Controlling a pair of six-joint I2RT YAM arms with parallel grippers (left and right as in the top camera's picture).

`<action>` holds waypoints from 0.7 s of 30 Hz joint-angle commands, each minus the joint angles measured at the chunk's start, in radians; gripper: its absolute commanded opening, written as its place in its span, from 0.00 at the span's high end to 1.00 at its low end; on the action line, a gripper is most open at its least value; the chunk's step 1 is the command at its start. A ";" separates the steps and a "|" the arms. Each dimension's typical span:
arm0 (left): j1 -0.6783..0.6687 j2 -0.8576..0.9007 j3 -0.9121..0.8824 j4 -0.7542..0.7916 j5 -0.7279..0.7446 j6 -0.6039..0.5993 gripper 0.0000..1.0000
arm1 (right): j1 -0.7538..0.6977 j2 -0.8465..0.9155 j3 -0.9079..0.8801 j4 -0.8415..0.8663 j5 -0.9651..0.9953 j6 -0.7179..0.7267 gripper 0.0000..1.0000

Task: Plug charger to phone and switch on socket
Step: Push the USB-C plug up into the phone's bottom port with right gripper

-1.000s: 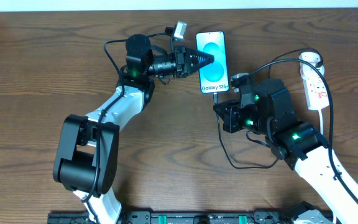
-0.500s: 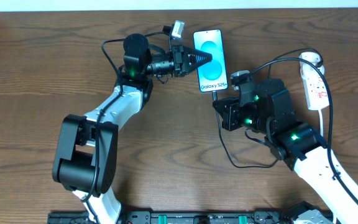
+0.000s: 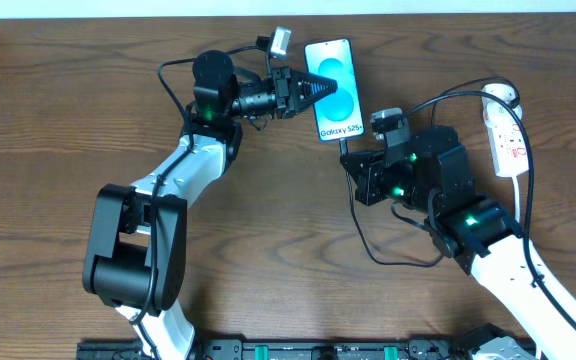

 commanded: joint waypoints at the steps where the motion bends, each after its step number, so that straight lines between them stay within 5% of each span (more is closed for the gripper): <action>1: -0.034 -0.016 0.004 0.000 0.152 0.022 0.93 | -0.005 -0.005 0.033 0.098 0.083 -0.010 0.99; 12: -0.034 -0.016 0.004 0.001 0.159 0.022 0.93 | -0.006 -0.022 0.033 0.055 0.101 -0.010 0.98; 21: -0.032 -0.016 0.004 0.001 0.106 0.080 0.93 | -0.006 -0.091 0.035 -0.146 0.015 -0.036 0.68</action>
